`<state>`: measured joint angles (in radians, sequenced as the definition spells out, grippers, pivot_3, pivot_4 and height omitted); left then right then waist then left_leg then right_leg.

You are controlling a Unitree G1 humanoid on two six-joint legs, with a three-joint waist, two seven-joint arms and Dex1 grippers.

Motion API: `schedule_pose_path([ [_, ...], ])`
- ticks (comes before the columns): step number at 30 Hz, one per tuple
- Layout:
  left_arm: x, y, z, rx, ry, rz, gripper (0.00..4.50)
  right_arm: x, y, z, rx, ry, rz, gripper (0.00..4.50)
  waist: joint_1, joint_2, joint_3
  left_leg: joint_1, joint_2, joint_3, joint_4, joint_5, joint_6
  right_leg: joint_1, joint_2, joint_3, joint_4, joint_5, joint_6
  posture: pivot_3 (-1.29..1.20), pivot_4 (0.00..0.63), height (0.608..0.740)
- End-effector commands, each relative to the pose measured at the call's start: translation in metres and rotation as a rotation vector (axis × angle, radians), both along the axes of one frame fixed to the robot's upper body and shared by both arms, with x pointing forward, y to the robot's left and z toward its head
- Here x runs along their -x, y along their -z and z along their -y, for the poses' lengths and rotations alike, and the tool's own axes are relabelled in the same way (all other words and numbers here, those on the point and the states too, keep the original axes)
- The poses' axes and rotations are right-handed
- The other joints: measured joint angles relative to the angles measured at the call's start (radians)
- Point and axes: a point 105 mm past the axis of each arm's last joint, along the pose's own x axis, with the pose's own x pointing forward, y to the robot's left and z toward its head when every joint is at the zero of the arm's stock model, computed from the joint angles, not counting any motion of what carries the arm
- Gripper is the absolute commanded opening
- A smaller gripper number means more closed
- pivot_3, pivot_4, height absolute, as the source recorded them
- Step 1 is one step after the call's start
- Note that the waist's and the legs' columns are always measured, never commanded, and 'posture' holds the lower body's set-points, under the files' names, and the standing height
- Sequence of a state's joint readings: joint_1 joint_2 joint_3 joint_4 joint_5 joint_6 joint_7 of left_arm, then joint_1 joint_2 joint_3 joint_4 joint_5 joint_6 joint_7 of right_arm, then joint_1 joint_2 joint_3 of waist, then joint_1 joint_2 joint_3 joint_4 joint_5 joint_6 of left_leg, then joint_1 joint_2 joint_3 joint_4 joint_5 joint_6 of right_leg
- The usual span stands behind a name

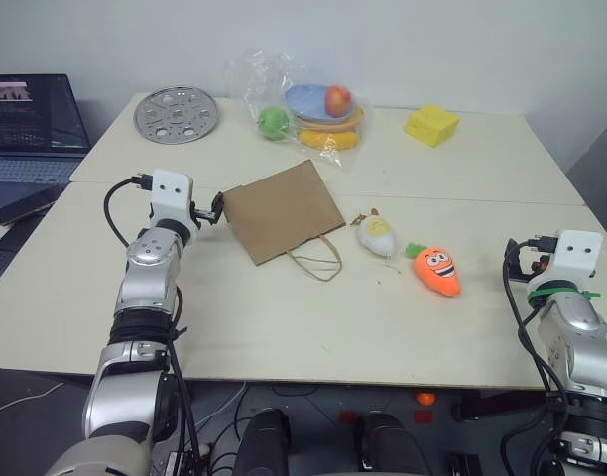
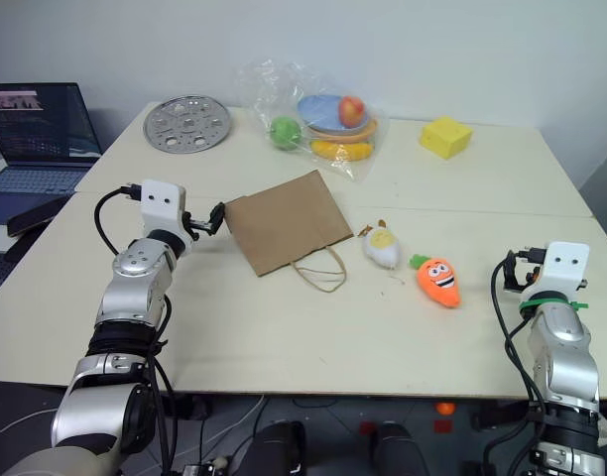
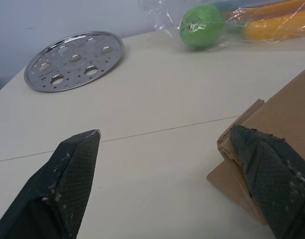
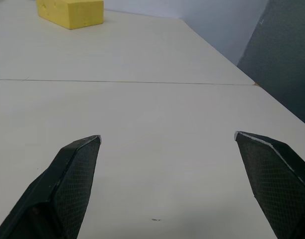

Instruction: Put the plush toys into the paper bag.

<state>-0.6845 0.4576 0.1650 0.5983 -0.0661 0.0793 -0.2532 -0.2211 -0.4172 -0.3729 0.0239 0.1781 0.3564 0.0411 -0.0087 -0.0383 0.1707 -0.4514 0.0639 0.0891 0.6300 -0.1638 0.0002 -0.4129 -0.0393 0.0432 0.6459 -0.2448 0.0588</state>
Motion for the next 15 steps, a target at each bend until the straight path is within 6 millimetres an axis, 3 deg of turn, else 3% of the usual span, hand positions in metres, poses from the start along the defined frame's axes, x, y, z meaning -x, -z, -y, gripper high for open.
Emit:
schedule_pose_path([
  [1, -0.0003, -0.0294, -0.0005, 0.000, 0.012, 0.099, 4.46, -0.0019, -0.0191, 0.0031, 0.029, 0.007, 0.062, 4.50, 0.000, 0.000, 0.000, 0.000, 0.000, 0.000, 0.000, 0.000, 0.000, 0.000, 0.000, 0.000, 0.000, 0.000, 0.000, 0.00, 0.150, 0.740],
  [15, 0.0036, -0.0352, -0.0012, 0.004, 0.030, 0.113, 4.46, -0.0025, -0.0180, 0.0014, 0.025, 0.006, 0.062, 4.50, 0.000, 0.000, 0.000, 0.000, 0.000, 0.000, 0.000, 0.000, 0.000, 0.000, 0.000, 0.000, 0.000, 0.000, 0.000, 0.00, 0.150, 0.740],
])
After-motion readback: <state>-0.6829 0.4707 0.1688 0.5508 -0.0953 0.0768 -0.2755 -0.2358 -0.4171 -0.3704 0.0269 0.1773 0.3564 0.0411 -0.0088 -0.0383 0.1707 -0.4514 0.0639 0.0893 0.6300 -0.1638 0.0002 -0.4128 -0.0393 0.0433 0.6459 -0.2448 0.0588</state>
